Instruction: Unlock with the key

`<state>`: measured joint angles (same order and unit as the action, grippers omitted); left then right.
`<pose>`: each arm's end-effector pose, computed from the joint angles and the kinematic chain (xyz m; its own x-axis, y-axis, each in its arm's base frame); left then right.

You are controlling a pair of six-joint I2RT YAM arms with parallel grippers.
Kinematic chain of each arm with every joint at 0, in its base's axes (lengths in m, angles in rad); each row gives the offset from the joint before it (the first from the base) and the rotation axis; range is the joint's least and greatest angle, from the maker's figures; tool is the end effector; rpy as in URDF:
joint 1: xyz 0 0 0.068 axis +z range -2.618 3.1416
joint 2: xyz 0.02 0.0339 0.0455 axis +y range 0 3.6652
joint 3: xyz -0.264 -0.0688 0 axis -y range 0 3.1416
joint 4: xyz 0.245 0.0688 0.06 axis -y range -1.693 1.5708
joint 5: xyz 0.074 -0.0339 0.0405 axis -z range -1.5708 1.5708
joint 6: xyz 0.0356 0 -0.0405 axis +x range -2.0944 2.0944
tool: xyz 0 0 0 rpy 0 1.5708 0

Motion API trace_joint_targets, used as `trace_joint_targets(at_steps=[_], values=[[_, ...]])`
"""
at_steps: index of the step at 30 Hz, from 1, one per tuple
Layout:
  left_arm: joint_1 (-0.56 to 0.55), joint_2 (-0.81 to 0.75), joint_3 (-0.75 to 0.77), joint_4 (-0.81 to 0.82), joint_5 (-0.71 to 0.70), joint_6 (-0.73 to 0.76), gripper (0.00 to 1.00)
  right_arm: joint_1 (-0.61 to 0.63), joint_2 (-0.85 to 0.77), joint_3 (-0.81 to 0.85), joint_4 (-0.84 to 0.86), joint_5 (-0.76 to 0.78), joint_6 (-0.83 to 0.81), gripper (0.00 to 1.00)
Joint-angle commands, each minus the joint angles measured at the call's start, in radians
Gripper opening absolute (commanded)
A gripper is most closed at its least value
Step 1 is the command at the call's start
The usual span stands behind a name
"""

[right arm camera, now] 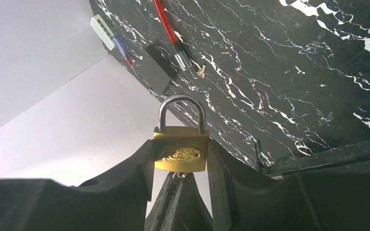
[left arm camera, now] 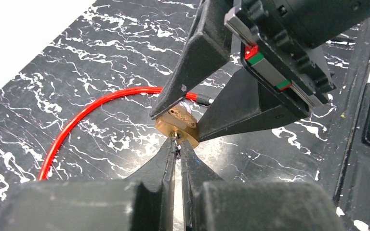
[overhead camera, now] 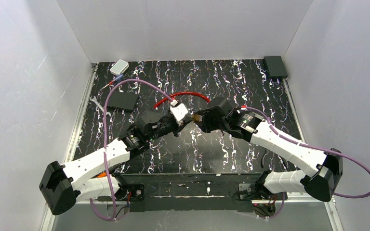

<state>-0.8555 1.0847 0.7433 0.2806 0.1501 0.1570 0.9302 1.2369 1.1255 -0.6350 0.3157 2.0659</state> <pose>0.1643 -0.1972 0.3148 0.0926 0.1291 -0.9873 0.8401 0.5220 0.1471 0.1659 0.2041 0.3221 -0.3579 0.9194 0.1633 0.6545 0.1223 0.7461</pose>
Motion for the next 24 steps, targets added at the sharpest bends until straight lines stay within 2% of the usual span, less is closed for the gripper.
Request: trace_joint_targets(at_steps=[1, 18, 24], values=[[-0.006, -0.023, -0.004, 0.037, -0.003, 0.114, 0.00, 0.010, 0.001, 0.055, -0.012, -0.044, -0.018, 0.01], [-0.058, -0.006, -0.018, 0.034, -0.033, 0.359, 0.00, 0.009, 0.020, 0.087, -0.046, -0.050, -0.038, 0.01], [-0.060, -0.007, -0.017, 0.034, -0.071, 0.353, 0.00, 0.010, 0.011, 0.084, -0.056, -0.034, -0.041, 0.01]])
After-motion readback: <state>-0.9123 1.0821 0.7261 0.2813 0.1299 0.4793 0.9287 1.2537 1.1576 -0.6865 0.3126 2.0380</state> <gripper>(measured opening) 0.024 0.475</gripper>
